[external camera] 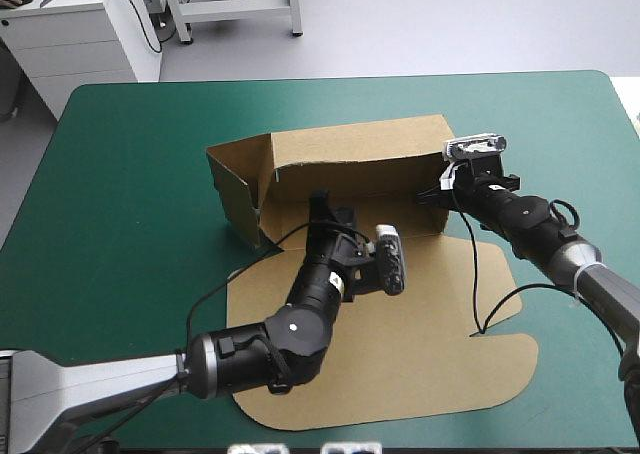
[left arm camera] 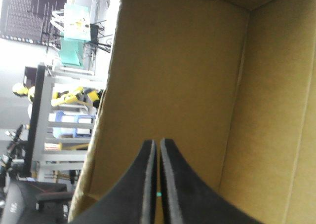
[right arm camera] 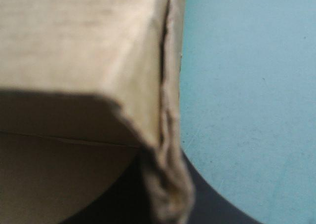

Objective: Fold the box

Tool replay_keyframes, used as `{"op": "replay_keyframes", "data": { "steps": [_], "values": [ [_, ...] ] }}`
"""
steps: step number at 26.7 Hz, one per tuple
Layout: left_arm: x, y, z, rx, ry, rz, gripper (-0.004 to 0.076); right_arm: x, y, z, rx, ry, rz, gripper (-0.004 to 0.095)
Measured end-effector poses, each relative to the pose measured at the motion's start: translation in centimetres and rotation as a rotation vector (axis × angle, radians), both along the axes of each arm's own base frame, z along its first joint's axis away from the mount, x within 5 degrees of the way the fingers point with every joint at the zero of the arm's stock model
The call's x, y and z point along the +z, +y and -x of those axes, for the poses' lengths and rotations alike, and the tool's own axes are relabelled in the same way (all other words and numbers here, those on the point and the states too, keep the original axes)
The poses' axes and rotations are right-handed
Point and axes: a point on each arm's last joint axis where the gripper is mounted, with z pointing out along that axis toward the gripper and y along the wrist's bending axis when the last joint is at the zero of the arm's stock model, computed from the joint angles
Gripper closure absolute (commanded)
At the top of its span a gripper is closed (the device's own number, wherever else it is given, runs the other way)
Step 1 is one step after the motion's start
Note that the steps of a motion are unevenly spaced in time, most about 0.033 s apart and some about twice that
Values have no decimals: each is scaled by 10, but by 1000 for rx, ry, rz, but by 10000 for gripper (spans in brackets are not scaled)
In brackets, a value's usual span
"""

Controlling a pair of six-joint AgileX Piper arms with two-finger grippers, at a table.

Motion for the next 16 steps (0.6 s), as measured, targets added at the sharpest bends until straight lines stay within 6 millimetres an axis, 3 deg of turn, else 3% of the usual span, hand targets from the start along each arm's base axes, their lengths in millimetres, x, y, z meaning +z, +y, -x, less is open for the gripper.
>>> {"op": "replay_keyframes", "data": {
  "steps": [4, 8, 16],
  "values": [
    [13, 22, -12, 66, 72, 91, 720, 2, -4, -1, 14, 16, -16, 925],
    [35, 45, -13, 14, 186, 216, 720, 8, -4, -3, 46, 34, -4, 926],
    [66, 105, -24, 66, 346, 450, 720, 21, -3, -6, 75, 102, 19, 926]
  ]
}}
